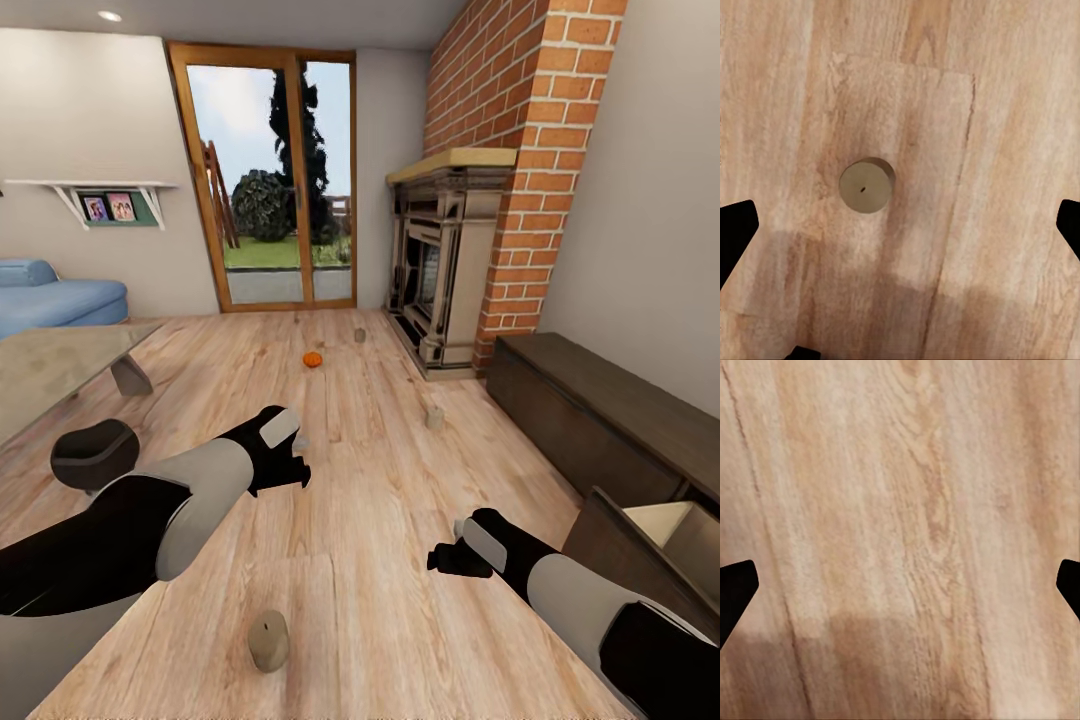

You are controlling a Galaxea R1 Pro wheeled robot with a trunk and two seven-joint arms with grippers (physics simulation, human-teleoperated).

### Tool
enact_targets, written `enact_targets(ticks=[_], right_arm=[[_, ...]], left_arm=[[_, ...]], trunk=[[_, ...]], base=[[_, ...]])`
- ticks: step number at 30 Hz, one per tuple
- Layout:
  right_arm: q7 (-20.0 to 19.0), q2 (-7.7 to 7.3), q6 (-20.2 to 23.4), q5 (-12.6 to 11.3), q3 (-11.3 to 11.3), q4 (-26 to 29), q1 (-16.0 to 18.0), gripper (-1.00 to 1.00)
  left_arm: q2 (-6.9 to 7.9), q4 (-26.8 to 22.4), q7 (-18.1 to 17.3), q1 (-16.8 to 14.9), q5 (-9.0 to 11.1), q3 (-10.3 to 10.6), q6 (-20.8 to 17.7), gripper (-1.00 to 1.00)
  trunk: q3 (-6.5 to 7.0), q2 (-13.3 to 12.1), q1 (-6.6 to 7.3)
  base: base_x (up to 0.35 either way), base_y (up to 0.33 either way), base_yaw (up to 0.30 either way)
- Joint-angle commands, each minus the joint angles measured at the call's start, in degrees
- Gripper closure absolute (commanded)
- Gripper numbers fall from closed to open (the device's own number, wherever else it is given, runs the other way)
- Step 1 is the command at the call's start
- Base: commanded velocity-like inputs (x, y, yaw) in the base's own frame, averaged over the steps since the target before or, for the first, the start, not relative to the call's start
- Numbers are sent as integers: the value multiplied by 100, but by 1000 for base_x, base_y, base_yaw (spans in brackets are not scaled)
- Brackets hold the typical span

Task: Place each of the two pumpkins and all three candles from the living room inside a cabinet in the living room (use any cabinet), then make sure every cabinet is closed, and position the cauldron so it is next to a table in the living room.

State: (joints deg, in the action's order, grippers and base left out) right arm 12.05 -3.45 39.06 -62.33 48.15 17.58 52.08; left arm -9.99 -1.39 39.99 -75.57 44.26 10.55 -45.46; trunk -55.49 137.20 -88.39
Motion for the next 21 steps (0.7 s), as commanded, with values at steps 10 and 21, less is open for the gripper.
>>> enact_targets(ticks=[10,21], right_arm=[[43,-6,7,-60,36,18,3,-100],[41,-6,10,-60,36,18,3,-100]], left_arm=[[0,-34,70,-2,31,77,-29,-100],[25,-33,71,-2,30,79,-25,-100]], trunk=[[-186,405,-219],[-409,612,-344]], base=[[0,0,-57],[0,0,-99]])
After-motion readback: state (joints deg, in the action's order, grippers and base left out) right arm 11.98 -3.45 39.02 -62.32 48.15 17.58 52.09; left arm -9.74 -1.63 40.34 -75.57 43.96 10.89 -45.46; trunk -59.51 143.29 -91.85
